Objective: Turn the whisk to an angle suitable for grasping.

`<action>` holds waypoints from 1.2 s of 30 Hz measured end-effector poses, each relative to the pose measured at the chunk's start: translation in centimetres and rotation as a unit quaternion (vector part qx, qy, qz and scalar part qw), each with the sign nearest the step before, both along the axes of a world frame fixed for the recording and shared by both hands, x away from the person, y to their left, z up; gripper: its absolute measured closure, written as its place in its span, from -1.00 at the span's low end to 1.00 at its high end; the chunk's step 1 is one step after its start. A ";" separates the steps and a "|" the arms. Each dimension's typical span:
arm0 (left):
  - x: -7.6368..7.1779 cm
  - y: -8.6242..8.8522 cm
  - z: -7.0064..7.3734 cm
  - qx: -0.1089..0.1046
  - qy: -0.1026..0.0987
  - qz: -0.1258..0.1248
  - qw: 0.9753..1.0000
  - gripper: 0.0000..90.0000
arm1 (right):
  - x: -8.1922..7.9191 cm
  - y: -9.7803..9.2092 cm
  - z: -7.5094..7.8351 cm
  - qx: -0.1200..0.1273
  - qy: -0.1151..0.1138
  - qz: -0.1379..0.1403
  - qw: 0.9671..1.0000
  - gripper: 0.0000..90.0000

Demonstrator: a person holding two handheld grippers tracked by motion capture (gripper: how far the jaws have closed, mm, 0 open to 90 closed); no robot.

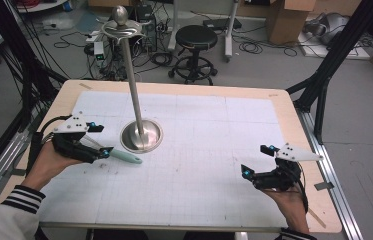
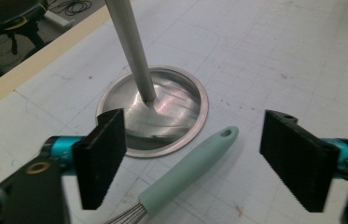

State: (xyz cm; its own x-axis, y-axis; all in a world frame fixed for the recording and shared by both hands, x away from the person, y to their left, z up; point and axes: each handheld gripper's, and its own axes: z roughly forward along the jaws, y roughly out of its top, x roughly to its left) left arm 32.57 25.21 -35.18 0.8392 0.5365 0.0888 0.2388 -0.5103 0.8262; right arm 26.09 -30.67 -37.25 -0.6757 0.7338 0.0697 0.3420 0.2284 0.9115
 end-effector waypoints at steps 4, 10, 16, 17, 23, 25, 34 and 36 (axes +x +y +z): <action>0.6 -0.1 -0.5 0.013 0.009 0.016 1.000 -0.23 | 0.0 0.0 0.0 0.000 -0.001 -0.001 1.000 -0.99; 1.6 -0.3 -1.3 0.036 0.030 0.035 0.998 0.19 | 0.0 0.0 -0.1 0.000 0.002 -0.001 1.000 -0.99; 2.5 -0.4 -1.9 0.050 0.038 0.064 0.996 0.44 | 0.0 0.1 -0.1 0.000 0.003 0.002 1.000 -0.99; 2.6 -0.4 -2.0 0.054 0.041 0.064 0.996 0.48 | 0.1 0.1 -0.1 0.000 0.002 0.003 1.000 -0.99; 3.4 -0.6 -2.9 0.085 0.044 0.090 0.991 0.87 | 0.1 0.1 -0.1 -0.002 0.001 0.004 1.000 -0.99; 3.7 -0.7 -3.2 0.085 0.058 0.087 0.991 0.94 | 0.1 0.1 -0.1 -0.002 0.001 0.003 1.000 -0.99; 4.9 -1.3 -4.7 0.116 0.112 0.085 0.983 1.00 | 0.2 0.2 -0.2 -0.004 0.002 0.003 1.000 -0.99; 5.1 -1.4 -4.8 0.121 0.118 0.087 0.982 1.00 | 0.2 0.2 -0.2 -0.003 0.004 0.004 1.000 -0.99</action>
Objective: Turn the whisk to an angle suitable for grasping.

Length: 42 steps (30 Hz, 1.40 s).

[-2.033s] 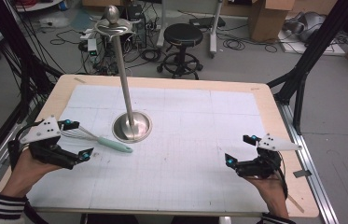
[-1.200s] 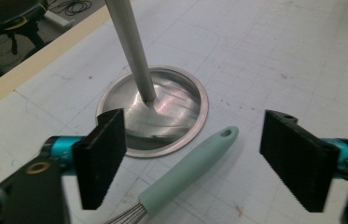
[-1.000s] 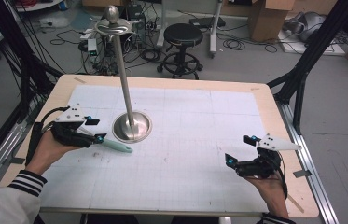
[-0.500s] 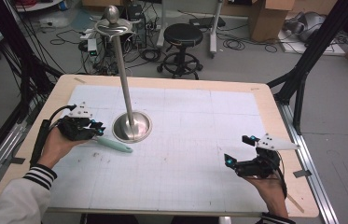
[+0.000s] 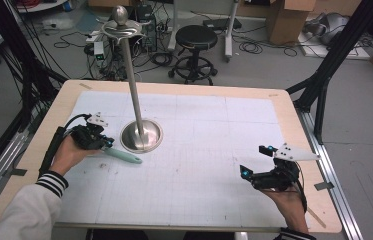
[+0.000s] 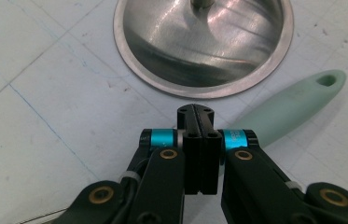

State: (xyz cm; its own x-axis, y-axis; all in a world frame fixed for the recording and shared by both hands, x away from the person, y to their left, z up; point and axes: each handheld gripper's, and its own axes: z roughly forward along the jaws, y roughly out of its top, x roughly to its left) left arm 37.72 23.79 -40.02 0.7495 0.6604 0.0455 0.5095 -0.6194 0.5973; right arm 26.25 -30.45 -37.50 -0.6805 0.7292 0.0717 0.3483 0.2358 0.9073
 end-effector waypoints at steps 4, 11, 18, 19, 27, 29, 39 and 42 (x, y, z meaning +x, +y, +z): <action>0.5 0.0 -0.4 0.009 0.008 0.007 1.000 1.00 | 0.1 0.0 -0.1 -0.002 0.000 0.000 1.000 -0.99; 0.8 0.0 -0.9 0.026 0.017 0.010 0.999 1.00 | 0.1 0.0 -0.2 -0.001 0.002 0.000 1.000 -0.99; 0.5 -0.2 -1.1 0.039 0.031 -0.001 0.999 1.00 | 0.1 0.1 -0.2 -0.001 0.005 0.002 1.000 -0.99; 0.5 -0.2 -1.1 0.043 0.029 -0.004 0.999 1.00 | 0.1 0.1 -0.2 -0.002 0.005 0.003 1.000 -0.99; -0.5 -0.4 -1.0 0.066 0.051 -0.031 0.996 1.00 | 0.1 0.1 -0.2 -0.001 0.005 0.003 1.000 -0.99; -0.8 -0.4 -0.8 0.070 0.051 -0.038 0.996 1.00 | 0.1 0.1 -0.1 -0.001 0.005 0.003 1.000 -0.99; -2.2 -0.3 -0.8 0.073 0.059 -0.065 0.993 1.00 | 0.0 0.1 0.0 0.000 0.003 0.004 1.000 -0.99; -2.5 -0.1 -0.7 0.075 0.060 -0.073 0.993 1.00 | 0.0 0.2 0.0 0.000 0.002 0.004 1.000 -0.99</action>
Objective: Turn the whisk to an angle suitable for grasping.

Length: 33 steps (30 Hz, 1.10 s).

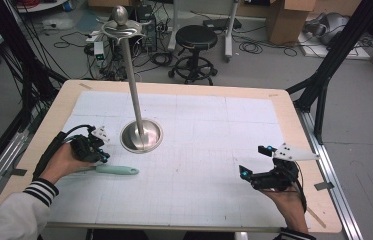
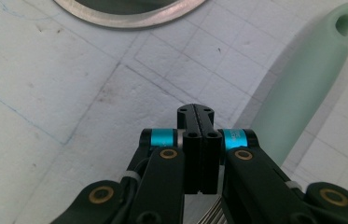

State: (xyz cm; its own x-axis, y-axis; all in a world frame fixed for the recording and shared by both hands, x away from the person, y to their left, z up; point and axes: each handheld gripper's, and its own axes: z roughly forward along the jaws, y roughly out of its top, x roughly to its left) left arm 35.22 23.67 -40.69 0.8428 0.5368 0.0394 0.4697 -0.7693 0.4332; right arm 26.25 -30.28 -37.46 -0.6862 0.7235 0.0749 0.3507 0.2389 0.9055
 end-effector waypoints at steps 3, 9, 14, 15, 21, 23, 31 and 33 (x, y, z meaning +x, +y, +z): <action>-0.3 0.1 0.2 0.003 -0.001 -0.007 1.000 1.00 | 0.0 0.0 0.0 -0.002 0.000 0.001 1.000 -0.99; -0.9 0.2 0.4 0.004 0.005 -0.017 1.000 1.00 | 0.1 0.1 0.0 -0.002 -0.001 0.002 1.000 -0.99; -1.2 0.2 0.2 0.008 0.017 -0.024 1.000 1.00 | 0.1 0.2 0.0 -0.001 -0.002 0.003 1.000 -0.99; -1.3 0.2 0.1 0.006 0.019 -0.023 1.000 1.00 | 0.0 0.2 0.1 -0.001 -0.001 0.003 1.000 -0.99; -1.9 0.3 0.3 0.000 0.019 -0.029 0.999 1.00 | 0.0 0.2 0.1 -0.001 -0.002 0.004 1.000 -0.99; -2.0 0.4 0.5 0.007 0.018 -0.041 0.999 1.00 | 0.1 0.2 0.1 -0.002 -0.002 0.004 1.000 -0.99; -2.2 0.5 1.0 -0.007 0.001 -0.041 0.999 1.00 | 0.0 0.4 0.3 -0.001 -0.005 0.008 1.000 -0.99; -2.1 0.6 1.1 -0.012 -0.004 -0.039 0.999 1.00 | 0.1 0.4 0.3 0.000 -0.004 0.008 1.000 -0.99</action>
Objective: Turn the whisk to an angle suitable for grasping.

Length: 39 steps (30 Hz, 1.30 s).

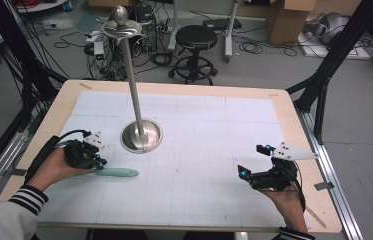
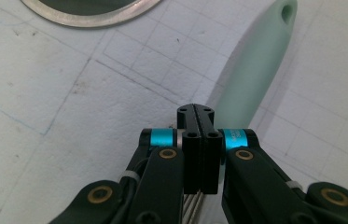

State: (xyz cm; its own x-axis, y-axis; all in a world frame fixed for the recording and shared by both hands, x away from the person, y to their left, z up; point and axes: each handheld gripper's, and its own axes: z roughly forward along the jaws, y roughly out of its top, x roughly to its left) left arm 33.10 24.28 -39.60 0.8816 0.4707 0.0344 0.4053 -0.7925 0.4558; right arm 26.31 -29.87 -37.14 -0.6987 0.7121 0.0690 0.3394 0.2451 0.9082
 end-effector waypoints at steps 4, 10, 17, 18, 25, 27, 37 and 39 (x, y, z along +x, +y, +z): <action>0.1 0.3 0.2 -0.012 -0.008 0.001 1.000 0.99 | 0.1 0.0 0.0 0.001 -0.001 0.001 1.000 -0.99; 0.2 0.5 0.5 -0.034 -0.021 0.007 0.999 0.99 | 0.1 0.1 0.1 0.002 -0.002 0.004 1.000 -0.99; 0.1 0.3 1.1 -0.050 -0.026 -0.010 0.998 0.96 | 0.0 -0.2 0.4 0.010 -0.006 0.001 1.000 -0.99; 0.1 0.3 1.2 -0.051 -0.026 -0.012 0.998 0.93 | 0.0 -0.2 0.4 0.011 -0.005 0.002 1.000 -0.99; 0.1 0.3 1.9 -0.068 -0.031 -0.017 0.997 0.74 | 0.1 -0.4 0.6 0.013 -0.007 -0.001 1.000 -0.99; 0.1 0.3 2.1 -0.076 -0.033 -0.018 0.996 0.65 | 0.1 -0.4 0.6 0.012 -0.007 -0.002 1.000 -0.99; 1.0 -0.3 1.4 -0.067 -0.038 -0.040 0.996 0.37 | 0.1 -0.4 0.4 0.009 -0.004 -0.003 1.000 -0.99; 1.1 -0.5 1.3 -0.065 -0.044 -0.045 0.996 0.21 | 0.2 -0.4 0.3 0.009 -0.004 -0.003 1.000 -0.99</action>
